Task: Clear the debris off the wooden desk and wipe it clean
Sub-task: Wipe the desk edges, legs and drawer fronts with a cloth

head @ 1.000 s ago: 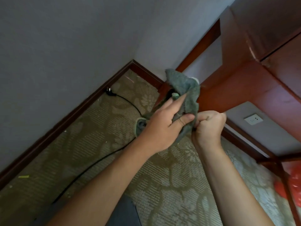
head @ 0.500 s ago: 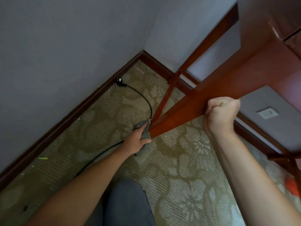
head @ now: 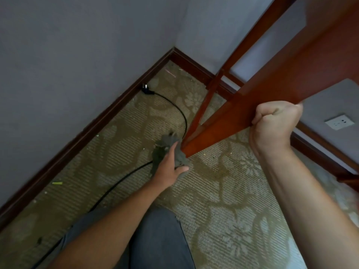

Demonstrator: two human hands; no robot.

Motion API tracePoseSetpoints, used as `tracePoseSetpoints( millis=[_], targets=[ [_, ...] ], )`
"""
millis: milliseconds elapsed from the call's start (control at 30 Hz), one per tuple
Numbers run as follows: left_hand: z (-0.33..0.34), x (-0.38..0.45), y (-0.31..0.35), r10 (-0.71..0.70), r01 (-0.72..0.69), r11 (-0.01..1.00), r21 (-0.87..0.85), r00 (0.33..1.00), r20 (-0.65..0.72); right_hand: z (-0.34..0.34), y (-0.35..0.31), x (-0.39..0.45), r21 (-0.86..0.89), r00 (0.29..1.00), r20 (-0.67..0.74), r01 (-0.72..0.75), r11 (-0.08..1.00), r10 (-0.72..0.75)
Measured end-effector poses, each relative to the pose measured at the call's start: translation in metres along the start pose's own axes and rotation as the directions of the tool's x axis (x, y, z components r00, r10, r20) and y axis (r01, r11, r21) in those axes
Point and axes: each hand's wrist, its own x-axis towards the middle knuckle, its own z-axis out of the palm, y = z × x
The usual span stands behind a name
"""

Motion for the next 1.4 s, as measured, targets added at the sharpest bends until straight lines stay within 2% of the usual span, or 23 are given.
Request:
tracePoseSetpoints(
  millis=[100,200,233,300,367,400,433,467,500,567,600,633,700,767,833,900,967,1033,1100,1167,1200,1267,1400],
  targets=[
    [0.009,0.013,-0.041,-0.176,0.176,0.975,0.136,0.984,-0.013,-0.002,0.006,-0.001,-0.002,1.000,0.011,-0.023,1.000,0.023],
    [-0.004,0.022,-0.034,-0.172,0.183,0.952,0.245,0.983,-0.065,-0.001,-0.001,0.002,0.076,0.999,-0.046,-0.021,0.997,0.025],
    [-0.011,0.019,-0.025,-0.163,0.180,0.948,0.263,0.983,-0.085,-0.001,-0.002,0.003,0.121,0.996,-0.059,-0.063,0.991,0.071],
    [-0.026,0.004,-0.003,-0.126,0.148,0.955,0.256,0.987,-0.100,0.002,0.004,0.004,0.113,0.964,-0.027,-0.259,0.959,0.264],
    [-0.040,-0.025,0.028,-0.068,0.082,0.972,0.220,0.995,-0.071,0.007,0.016,-0.023,-0.132,0.860,-0.005,-0.506,0.853,0.510],
    [-0.046,-0.043,0.047,-0.036,0.043,0.980,0.196,0.999,-0.040,0.009,0.026,-0.048,-0.182,0.800,-0.020,-0.593,0.785,0.600],
    [-0.050,-0.062,0.063,-0.008,0.009,0.986,0.169,1.000,-0.005,0.012,0.034,-0.083,-0.142,0.738,-0.018,-0.670,0.728,0.675],
    [-0.053,-0.082,0.081,0.031,-0.036,0.989,0.141,0.999,0.034,0.016,0.038,-0.118,-0.021,0.681,0.040,-0.731,0.682,0.731],
    [-0.055,-0.099,0.096,0.061,-0.071,0.990,0.119,0.995,0.081,0.023,0.038,-0.147,0.150,0.599,0.137,-0.800,0.581,0.789],
    [-0.054,-0.122,0.119,0.060,-0.092,0.988,0.125,0.969,0.240,0.034,0.037,-0.180,0.436,0.387,0.426,-0.880,0.189,0.818],
    [-0.052,-0.128,0.127,0.036,-0.096,0.978,0.184,0.952,0.304,0.038,0.040,-0.187,0.506,0.334,0.493,-0.861,0.047,0.804],
    [-0.052,-0.131,0.135,0.007,-0.099,0.960,0.263,0.944,0.330,0.037,0.046,-0.191,0.564,0.343,0.507,-0.826,-0.004,0.791],
    [-0.056,-0.132,0.153,-0.016,-0.106,0.914,0.392,0.955,0.297,0.031,0.048,-0.186,0.627,0.385,0.448,-0.779,0.023,0.807],
    [-0.058,-0.130,0.175,0.101,-0.209,0.882,0.421,0.959,0.264,0.019,0.046,-0.172,0.644,0.460,0.342,-0.750,0.152,0.820],
    [-0.051,-0.129,0.193,0.248,-0.355,0.816,0.456,0.928,0.278,0.005,0.039,-0.151,0.630,0.513,0.240,-0.728,0.269,0.824],
    [-0.046,-0.130,0.211,0.384,-0.436,0.657,0.615,0.896,0.224,-0.010,0.025,-0.128,0.614,0.549,0.133,-0.699,0.366,0.825],
    [-0.055,-0.133,0.233,0.541,-0.415,0.514,0.750,0.836,0.092,-0.027,0.011,-0.110,0.650,0.609,0.025,-0.612,0.450,0.793],
    [-0.073,-0.131,0.256,0.677,-0.422,0.495,0.760,0.736,-0.032,-0.047,-0.004,-0.093,0.719,0.636,-0.085,-0.493,0.490,0.767],
    [-0.087,-0.123,0.277,0.764,-0.496,0.440,0.749,0.645,-0.021,-0.064,-0.020,-0.074,0.792,0.692,-0.142,-0.350,0.500,0.708],
    [-0.090,-0.111,0.293,0.762,-0.573,0.446,0.688,0.646,0.043,-0.071,-0.044,-0.048,0.832,0.764,-0.177,-0.221,0.509,0.620],
    [-0.089,-0.107,0.296,0.762,-0.602,0.466,0.648,0.645,0.052,-0.065,-0.054,-0.033,0.837,0.794,-0.151,-0.214,0.503,0.589],
    [-0.088,-0.100,0.296,0.786,-0.654,0.484,0.581,0.617,0.039,-0.042,-0.071,-0.013,0.777,0.824,-0.024,-0.341,0.529,0.567],
    [-0.087,-0.099,0.289,0.812,-0.663,0.468,0.584,0.584,0.013,0.003,-0.031,-0.037,0.485,0.761,0.063,-0.589,0.646,0.646]
  ],
)
